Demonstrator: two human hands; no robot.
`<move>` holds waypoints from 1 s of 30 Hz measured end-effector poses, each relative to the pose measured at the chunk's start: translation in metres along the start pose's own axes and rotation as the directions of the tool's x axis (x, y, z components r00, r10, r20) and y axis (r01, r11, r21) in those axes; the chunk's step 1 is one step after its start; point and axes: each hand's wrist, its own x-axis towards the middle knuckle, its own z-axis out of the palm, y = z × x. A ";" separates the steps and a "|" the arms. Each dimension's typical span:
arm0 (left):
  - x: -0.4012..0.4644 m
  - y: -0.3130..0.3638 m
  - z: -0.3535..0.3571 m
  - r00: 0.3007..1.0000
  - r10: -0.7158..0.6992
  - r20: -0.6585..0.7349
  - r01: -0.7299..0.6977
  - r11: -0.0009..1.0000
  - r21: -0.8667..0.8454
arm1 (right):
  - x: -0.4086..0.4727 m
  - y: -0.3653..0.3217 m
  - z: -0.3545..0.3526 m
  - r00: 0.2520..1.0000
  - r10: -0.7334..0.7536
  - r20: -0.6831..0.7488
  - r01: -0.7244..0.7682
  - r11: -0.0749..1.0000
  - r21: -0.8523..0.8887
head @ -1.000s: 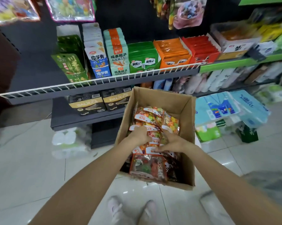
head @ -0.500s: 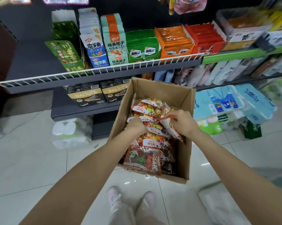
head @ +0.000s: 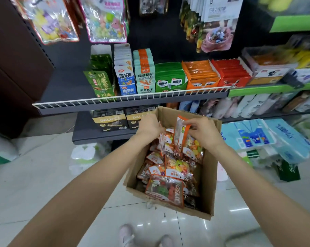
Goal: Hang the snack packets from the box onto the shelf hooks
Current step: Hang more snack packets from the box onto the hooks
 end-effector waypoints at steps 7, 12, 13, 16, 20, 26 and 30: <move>-0.015 0.001 -0.082 0.927 0.263 -0.267 -0.271 0.963 0.006 | 0.021 -0.053 -0.019 0.975 -0.148 -0.164 0.144 0.989 -0.034; -0.026 -0.017 -0.154 0.796 0.300 -0.525 -0.377 0.925 -0.042 | 0.042 -0.116 -0.035 0.949 -0.269 -0.165 0.287 0.953 0.098; -0.026 -0.024 -0.169 0.763 0.309 -0.568 -0.399 0.916 -0.038 | 0.047 -0.131 -0.036 0.939 -0.292 -0.184 0.313 0.945 0.097; -0.022 -0.045 -0.214 0.685 0.331 -0.649 -0.424 0.906 0.015 | 0.065 -0.180 -0.032 0.903 -0.355 -0.241 0.388 0.916 0.105; -0.011 -0.082 -0.275 0.610 0.345 -0.714 -0.414 0.907 0.084 | 0.091 -0.251 -0.012 0.864 -0.418 -0.281 0.474 0.863 0.174; 0.026 -0.168 -0.371 0.583 0.342 -0.737 -0.343 0.926 0.159 | 0.150 -0.354 0.053 0.840 -0.457 -0.293 0.513 0.844 0.155; 0.046 -0.224 -0.421 0.595 0.287 -0.751 -0.272 0.951 0.147 | 0.186 -0.415 0.095 0.800 -0.479 -0.362 0.555 0.819 0.145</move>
